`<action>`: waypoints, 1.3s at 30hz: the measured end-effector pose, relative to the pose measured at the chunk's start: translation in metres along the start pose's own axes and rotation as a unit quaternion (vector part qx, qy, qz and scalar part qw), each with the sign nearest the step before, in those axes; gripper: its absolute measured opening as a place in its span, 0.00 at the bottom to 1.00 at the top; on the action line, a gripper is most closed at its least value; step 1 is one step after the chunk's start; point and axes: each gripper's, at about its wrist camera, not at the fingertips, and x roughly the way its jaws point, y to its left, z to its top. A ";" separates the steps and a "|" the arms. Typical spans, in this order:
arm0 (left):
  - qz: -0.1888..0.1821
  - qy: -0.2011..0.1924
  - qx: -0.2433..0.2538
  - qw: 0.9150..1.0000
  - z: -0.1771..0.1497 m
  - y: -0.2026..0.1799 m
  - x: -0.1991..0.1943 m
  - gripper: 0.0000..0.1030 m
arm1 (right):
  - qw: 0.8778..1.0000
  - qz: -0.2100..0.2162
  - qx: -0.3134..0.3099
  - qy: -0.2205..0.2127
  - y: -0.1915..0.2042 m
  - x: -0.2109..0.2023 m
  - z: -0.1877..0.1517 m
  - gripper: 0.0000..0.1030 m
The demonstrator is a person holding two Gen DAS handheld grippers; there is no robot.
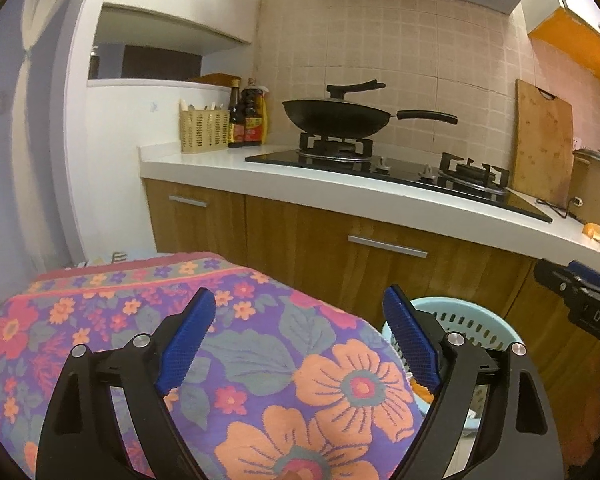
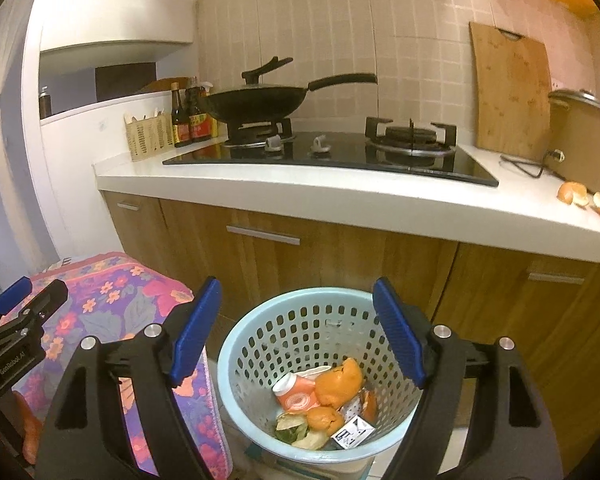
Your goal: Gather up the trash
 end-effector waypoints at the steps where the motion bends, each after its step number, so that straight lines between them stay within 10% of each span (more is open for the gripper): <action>1: 0.002 -0.001 -0.001 1.000 0.000 0.000 -0.001 0.82 | 1.000 -0.005 -0.003 -0.004 0.001 -0.002 0.000 0.73; 21: 0.035 -0.015 -0.062 0.997 0.010 0.038 -0.015 0.84 | 0.996 -0.013 -0.050 -0.067 0.043 -0.038 0.019 0.78; 39: 0.139 -0.014 -0.030 0.990 -0.007 0.067 -0.025 0.85 | 0.997 0.009 -0.049 -0.066 0.073 -0.037 0.019 0.83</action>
